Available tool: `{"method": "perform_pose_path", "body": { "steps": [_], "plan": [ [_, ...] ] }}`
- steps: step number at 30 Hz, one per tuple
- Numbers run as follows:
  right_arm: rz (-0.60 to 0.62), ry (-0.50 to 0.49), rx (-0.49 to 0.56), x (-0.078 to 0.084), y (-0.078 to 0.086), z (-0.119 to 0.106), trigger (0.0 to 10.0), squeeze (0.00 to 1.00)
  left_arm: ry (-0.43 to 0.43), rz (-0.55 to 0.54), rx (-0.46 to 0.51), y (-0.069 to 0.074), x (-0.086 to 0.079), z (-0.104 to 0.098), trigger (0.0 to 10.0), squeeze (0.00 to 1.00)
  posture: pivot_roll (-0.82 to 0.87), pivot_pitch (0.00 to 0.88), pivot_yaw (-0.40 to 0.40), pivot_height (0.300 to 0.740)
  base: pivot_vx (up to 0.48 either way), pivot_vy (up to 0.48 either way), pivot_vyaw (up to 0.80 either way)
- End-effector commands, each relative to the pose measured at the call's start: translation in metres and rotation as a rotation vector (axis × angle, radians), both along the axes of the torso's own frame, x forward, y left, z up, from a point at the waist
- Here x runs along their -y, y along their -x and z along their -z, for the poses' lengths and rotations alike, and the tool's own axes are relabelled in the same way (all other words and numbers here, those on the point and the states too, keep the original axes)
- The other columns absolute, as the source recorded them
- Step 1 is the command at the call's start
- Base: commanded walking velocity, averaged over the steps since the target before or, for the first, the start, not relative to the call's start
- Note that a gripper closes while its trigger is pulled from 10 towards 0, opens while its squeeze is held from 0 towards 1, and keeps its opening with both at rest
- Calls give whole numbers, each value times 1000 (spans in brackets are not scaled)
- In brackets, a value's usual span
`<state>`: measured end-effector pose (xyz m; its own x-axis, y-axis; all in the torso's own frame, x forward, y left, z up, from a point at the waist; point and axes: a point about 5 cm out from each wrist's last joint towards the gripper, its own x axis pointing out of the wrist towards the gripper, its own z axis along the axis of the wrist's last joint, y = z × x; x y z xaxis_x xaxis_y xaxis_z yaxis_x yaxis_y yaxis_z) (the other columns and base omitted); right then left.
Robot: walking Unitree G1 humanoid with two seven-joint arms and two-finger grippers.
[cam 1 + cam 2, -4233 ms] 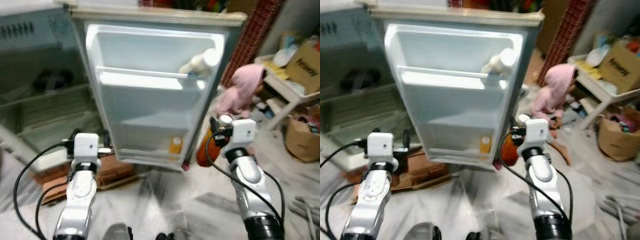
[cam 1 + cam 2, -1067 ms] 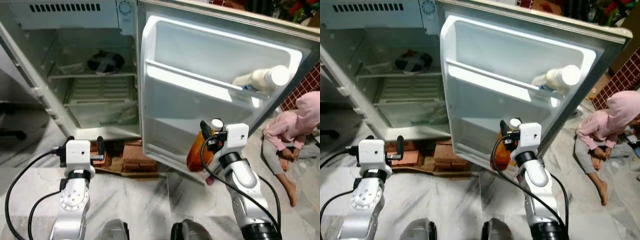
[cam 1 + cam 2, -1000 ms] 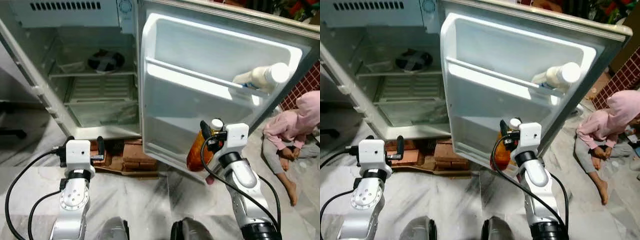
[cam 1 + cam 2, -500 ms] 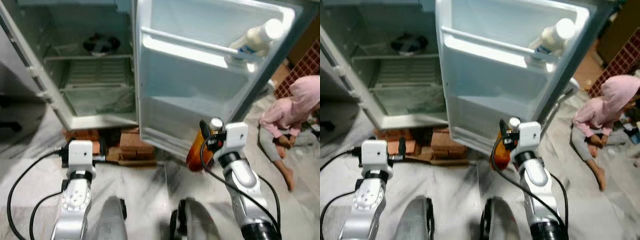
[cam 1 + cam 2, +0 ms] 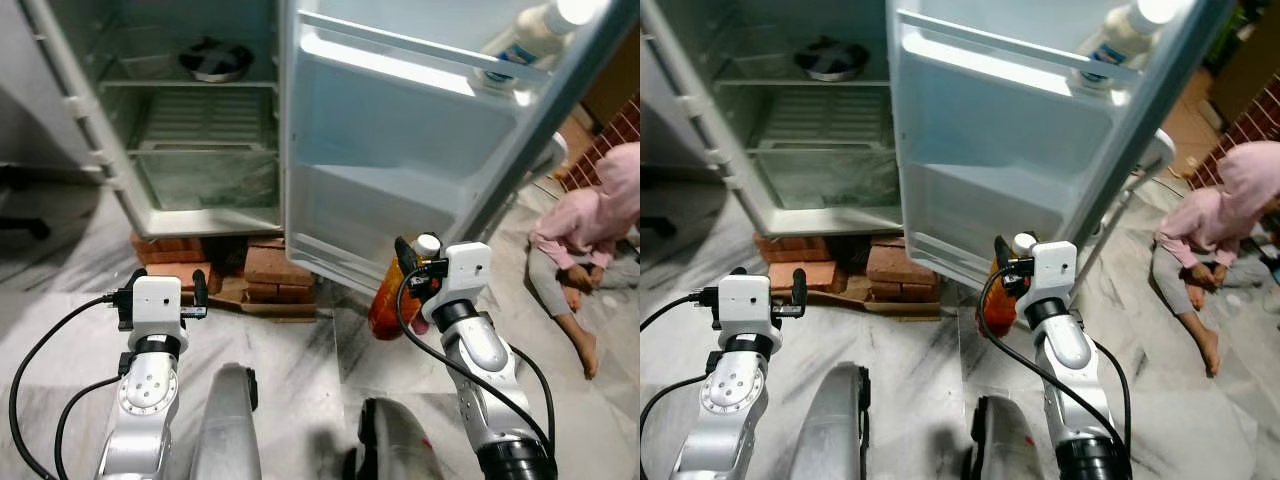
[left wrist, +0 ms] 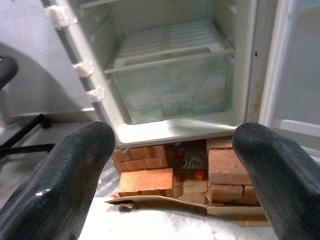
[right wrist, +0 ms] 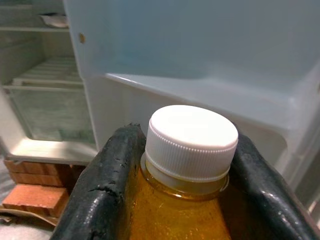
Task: Restocking fridge
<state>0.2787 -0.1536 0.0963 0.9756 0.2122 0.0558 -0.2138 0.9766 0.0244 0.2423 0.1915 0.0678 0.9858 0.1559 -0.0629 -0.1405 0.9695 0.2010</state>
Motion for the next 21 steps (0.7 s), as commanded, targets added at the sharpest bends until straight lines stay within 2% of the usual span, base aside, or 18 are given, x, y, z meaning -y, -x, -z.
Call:
{"method": "perform_pose_path", "body": {
  "steps": [1,7,21],
  "plan": [
    [2,-1,25,1,-2,-5,10000,0,0,-4,-5,2,0,2,10000,0,95,128,-42,638,0,0,0],
    [-8,5,32,-1,-2,-6,10000,0,0,0,2,3,1,0,10000,0,96,129,-41,638,0,0,0],
    [-20,14,51,-2,-4,-10,10000,0,3,14,9,0,3,-1,10000,0,90,130,-42,638,362,0,0]
  ]
}}
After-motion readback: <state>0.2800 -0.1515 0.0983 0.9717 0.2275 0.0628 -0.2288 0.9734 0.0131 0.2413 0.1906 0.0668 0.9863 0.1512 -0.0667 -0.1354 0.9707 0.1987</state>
